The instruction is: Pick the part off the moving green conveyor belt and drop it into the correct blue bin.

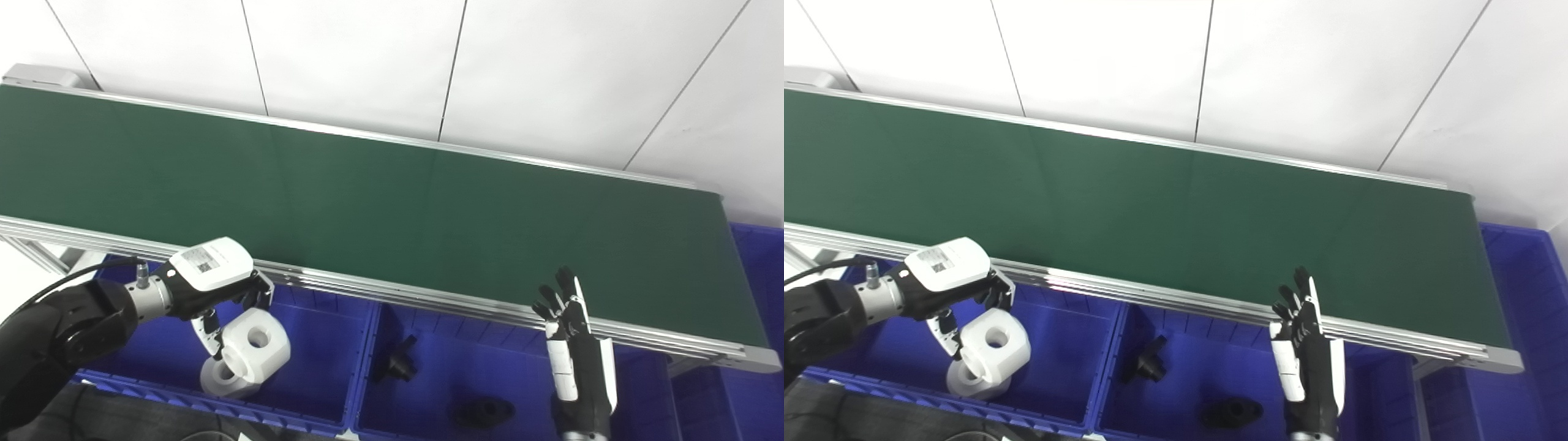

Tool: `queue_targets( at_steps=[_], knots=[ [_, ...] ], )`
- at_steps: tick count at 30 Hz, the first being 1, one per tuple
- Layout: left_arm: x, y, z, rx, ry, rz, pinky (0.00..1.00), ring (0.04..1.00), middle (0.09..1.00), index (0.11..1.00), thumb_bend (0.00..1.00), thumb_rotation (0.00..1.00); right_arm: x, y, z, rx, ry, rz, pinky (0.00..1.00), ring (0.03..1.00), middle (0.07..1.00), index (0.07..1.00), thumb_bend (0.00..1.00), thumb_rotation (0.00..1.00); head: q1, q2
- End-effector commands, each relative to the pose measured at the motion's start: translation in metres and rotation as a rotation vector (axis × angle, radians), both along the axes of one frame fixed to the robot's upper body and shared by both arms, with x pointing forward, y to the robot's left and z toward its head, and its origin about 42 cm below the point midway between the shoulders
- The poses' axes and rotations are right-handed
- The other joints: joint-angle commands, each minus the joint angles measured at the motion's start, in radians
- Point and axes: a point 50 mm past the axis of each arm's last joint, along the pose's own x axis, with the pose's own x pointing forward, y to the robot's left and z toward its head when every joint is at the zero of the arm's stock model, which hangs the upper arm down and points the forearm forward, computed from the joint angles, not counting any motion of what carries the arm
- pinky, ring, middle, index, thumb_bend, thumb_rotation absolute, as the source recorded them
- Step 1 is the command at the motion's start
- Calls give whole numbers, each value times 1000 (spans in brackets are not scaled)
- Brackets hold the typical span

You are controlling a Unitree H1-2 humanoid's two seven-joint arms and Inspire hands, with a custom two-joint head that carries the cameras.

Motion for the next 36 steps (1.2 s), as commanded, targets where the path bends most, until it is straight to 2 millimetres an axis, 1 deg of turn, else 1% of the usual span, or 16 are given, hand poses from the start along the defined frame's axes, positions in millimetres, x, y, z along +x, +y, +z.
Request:
queue_targets(
  at_steps=[1,5,8,11,16,19,20,22,24,25,27,29,32,33,34,36],
  knots=[
    [6,4,23,31,-38,-4,704,799,838,830,991,445,2,5,8,10,-43,-1,858,925,984,973,675,891,-4,-1],
    [6,3,27,67,-35,-18,783,868,908,889,987,594,1,7,9,10,-43,-1,858,923,982,973,670,896,-11,-2],
    [7,3,29,75,-43,-26,824,887,919,912,986,659,1,8,9,10,-42,1,859,925,985,978,667,907,-17,-2],
    [6,1,33,39,-61,-17,813,879,911,916,995,669,1,8,9,10,-44,1,857,925,985,978,675,909,-18,-4],
    [-2,-8,41,-133,-96,41,769,885,926,951,1000,682,1,8,9,1,-45,0,854,925,986,980,683,915,-29,-3],
    [-16,-29,50,-349,-69,89,777,909,955,970,963,680,0,8,7,4,-38,2,859,928,989,983,667,916,-41,-5],
    [-22,-36,52,-425,-49,107,771,925,976,984,911,664,0,8,7,4,-36,1,863,929,987,980,677,914,-47,-6],
    [-33,-49,55,-556,-4,156,783,941,996,997,862,707,1,11,6,5,-35,0,860,927,985,976,682,912,-60,-8],
    [-41,-57,55,-660,38,212,814,966,1000,1000,850,739,1,14,6,5,-36,-1,854,922,981,973,685,913,-77,-9],
    [-47,-64,53,-742,65,249,817,970,1000,1000,849,742,1,15,6,5,-37,-2,853,921,980,973,685,913,-83,-9],
    [-59,-79,51,-932,131,330,887,992,1000,1000,818,759,2,18,4,5,-38,-3,853,920,980,971,692,916,-103,-10],
    [-68,-93,47,-1111,174,403,979,999,1000,1000,772,728,3,22,2,5,-42,-8,841,915,975,963,705,910,-129,-10],
    [-79,-109,44,-1260,185,505,994,1000,1000,1000,757,762,3,29,1,5,-39,-18,832,911,970,957,720,902,-170,-9],
    [-84,-117,42,-1336,198,562,997,1000,1000,1000,741,756,3,31,1,8,-37,-22,830,909,967,954,724,896,-173,-9],
    [-89,-123,38,-1402,211,617,999,1000,1000,1000,714,717,4,34,0,12,-35,-24,833,910,967,952,725,888,-190,-7],
    [-100,-136,29,-1488,240,727,1000,1000,1000,1000,677,707,4,37,0,24,-30,-23,843,915,969,953,723,878,-210,-3]
  ],
)
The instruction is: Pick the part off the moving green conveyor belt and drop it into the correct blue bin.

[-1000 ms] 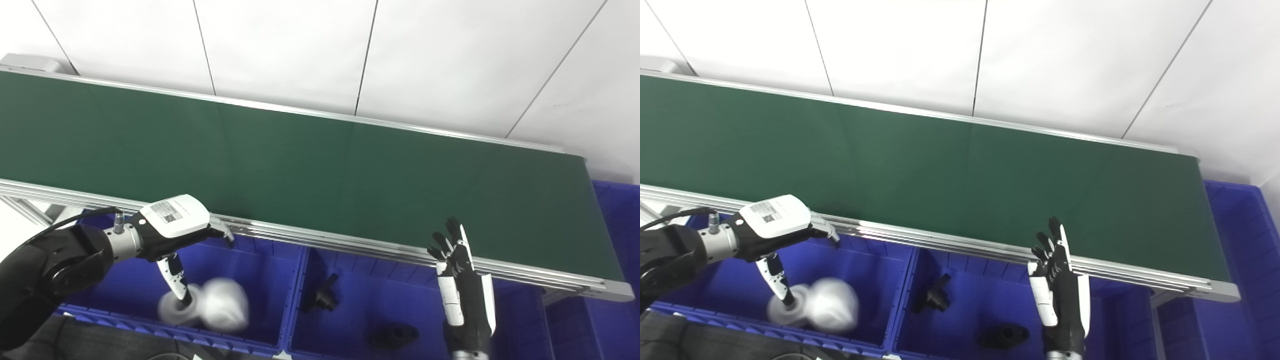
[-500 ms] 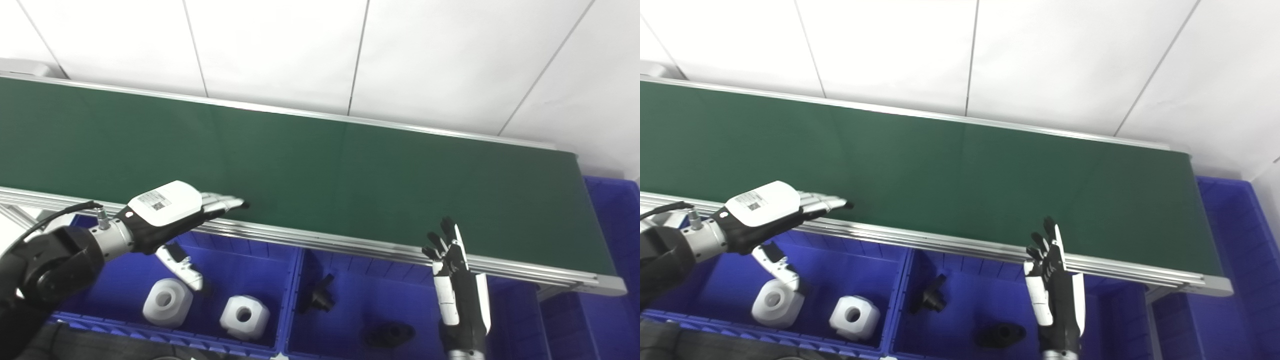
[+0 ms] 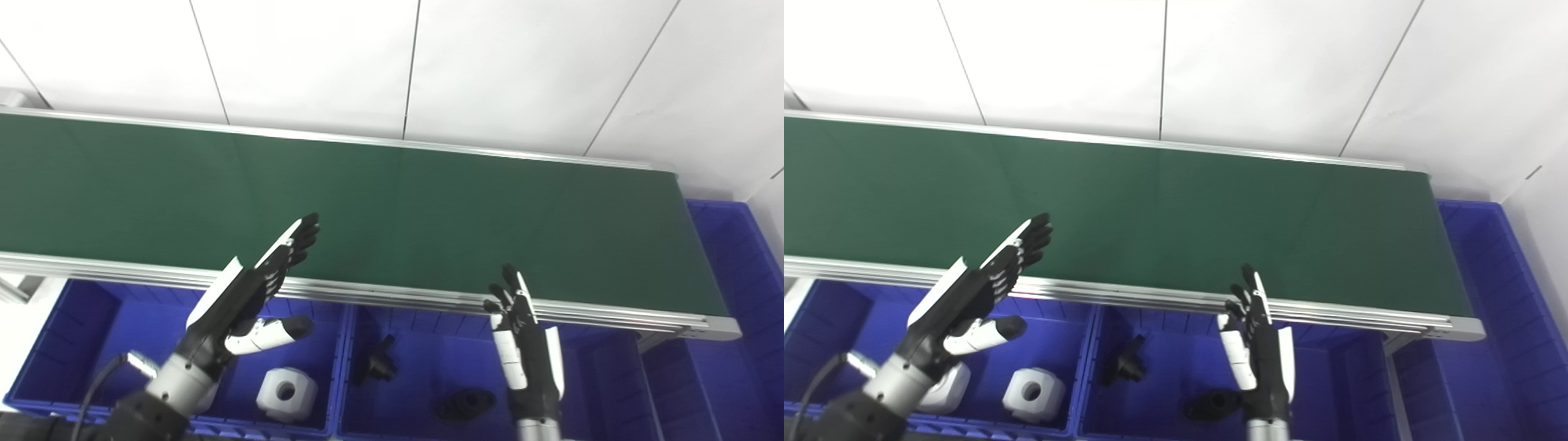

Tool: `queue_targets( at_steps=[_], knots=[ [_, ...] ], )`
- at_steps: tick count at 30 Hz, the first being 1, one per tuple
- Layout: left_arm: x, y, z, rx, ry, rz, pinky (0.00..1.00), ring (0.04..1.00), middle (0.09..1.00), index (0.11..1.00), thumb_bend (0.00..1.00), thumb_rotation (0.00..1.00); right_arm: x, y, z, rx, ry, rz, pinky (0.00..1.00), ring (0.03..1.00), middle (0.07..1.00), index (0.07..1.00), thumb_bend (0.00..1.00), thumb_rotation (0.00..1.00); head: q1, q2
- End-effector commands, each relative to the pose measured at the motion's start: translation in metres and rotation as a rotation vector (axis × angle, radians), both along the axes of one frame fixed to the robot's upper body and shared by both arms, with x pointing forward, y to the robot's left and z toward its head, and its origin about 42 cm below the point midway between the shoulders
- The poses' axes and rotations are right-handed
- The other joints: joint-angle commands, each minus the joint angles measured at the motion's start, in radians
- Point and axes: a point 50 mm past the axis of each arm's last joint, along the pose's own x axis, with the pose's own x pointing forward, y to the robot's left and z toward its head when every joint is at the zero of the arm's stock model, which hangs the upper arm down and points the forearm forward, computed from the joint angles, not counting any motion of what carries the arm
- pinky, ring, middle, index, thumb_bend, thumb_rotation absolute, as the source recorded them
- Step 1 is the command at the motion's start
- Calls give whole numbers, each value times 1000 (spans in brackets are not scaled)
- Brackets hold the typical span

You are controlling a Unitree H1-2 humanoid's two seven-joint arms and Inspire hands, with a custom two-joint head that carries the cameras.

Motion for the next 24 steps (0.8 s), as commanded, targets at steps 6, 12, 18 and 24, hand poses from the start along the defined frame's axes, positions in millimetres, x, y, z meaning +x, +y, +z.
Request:
queue_targets(
  at_steps=[6,12,18,24],
  knots=[
    [-27,-21,-37,-100,70,148,1000,1000,1000,1000,569,665,5,14,11,30,-75,-6,859,921,976,949,722,863,-38,11],
    [-20,-16,-62,11,25,154,1000,1000,1000,1000,641,657,5,17,10,3,-88,-4,849,913,977,952,684,870,-69,20],
    [-12,-21,-72,19,-23,212,1000,1000,1000,1000,698,678,5,15,10,-9,-84,-3,843,910,974,951,680,876,-67,28],
    [-9,-27,-69,-20,-84,250,1000,1000,1000,1000,656,676,4,11,10,-7,-84,-6,844,910,974,953,663,867,-50,29]
  ],
)
